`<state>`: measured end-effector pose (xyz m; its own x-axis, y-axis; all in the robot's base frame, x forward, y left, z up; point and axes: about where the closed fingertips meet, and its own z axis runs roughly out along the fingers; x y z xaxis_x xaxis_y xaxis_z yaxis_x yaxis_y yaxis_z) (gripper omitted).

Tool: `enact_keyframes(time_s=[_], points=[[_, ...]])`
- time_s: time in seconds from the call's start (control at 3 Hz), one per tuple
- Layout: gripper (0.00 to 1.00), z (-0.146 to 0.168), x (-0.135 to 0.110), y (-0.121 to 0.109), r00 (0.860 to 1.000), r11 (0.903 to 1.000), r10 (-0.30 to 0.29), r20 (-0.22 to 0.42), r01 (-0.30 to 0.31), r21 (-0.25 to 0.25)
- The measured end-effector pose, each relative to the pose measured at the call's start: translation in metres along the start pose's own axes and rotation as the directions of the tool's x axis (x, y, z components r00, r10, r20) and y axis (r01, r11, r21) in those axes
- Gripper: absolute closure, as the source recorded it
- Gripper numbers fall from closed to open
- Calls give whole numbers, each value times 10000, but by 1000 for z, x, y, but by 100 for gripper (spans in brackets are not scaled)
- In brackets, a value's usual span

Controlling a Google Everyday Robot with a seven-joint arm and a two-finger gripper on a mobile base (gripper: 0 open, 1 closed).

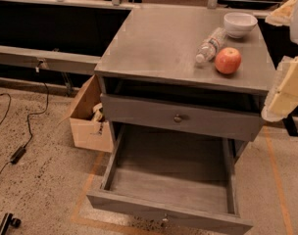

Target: Place water bottle into middle drawer

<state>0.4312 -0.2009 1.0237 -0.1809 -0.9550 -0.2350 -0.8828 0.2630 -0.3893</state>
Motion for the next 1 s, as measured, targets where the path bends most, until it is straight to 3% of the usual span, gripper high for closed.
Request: enact_keyframes(time_s=[0.33, 0.67, 1.0], points=[[0, 0, 0, 0, 10000, 10000, -1, 1, 1, 2], [0, 5, 0, -32, 9967, 9961, -803, 69, 800, 363], [0, 30, -1, -85, 9703, 9701, -2410, -200, 2414, 250]])
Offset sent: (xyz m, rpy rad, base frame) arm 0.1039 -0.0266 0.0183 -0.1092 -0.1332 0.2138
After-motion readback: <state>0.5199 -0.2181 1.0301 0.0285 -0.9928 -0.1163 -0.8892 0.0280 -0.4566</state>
